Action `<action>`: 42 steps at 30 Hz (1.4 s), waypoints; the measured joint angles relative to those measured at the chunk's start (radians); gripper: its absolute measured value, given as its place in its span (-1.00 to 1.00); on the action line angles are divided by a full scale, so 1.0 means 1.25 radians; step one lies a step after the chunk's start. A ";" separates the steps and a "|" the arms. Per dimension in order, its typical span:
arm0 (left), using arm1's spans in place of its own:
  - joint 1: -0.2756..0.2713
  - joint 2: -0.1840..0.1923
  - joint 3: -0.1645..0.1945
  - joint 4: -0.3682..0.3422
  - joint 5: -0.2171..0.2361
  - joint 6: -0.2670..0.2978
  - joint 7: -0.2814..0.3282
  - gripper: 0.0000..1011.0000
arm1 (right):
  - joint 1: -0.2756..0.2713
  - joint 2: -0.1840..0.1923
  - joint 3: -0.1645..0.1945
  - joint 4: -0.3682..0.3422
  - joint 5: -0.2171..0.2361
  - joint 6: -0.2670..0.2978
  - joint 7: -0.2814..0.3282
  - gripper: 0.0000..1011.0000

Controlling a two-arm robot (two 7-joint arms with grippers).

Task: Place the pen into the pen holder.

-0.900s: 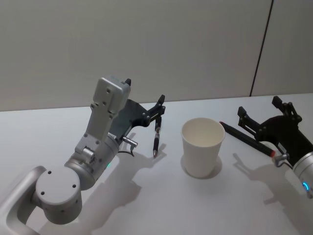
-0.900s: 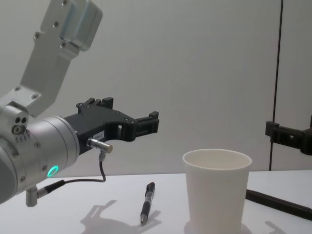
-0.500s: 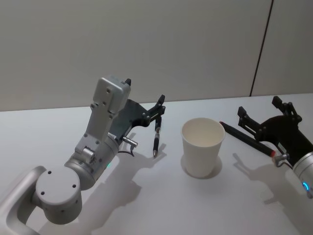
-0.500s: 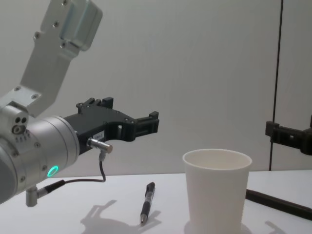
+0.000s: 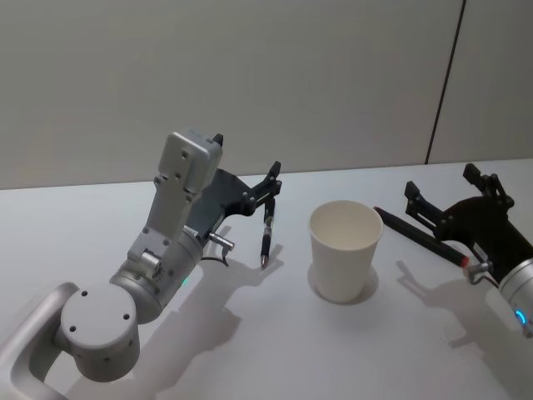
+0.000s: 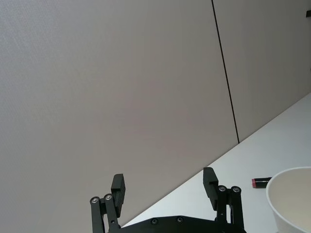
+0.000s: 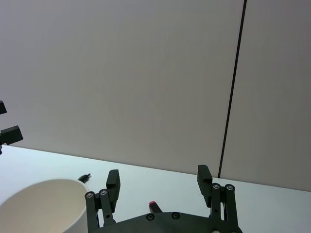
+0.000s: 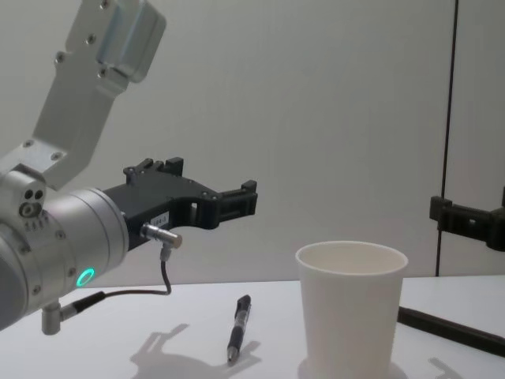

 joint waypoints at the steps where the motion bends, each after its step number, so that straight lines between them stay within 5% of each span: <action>1: 0.000 0.000 0.000 0.000 0.000 0.000 0.000 0.98 | 0.000 0.000 0.000 0.000 0.000 0.000 0.000 0.98; 42: 0.000 0.000 0.000 0.000 0.000 0.000 0.000 0.98 | 0.000 0.000 0.000 0.000 0.000 0.000 0.000 0.98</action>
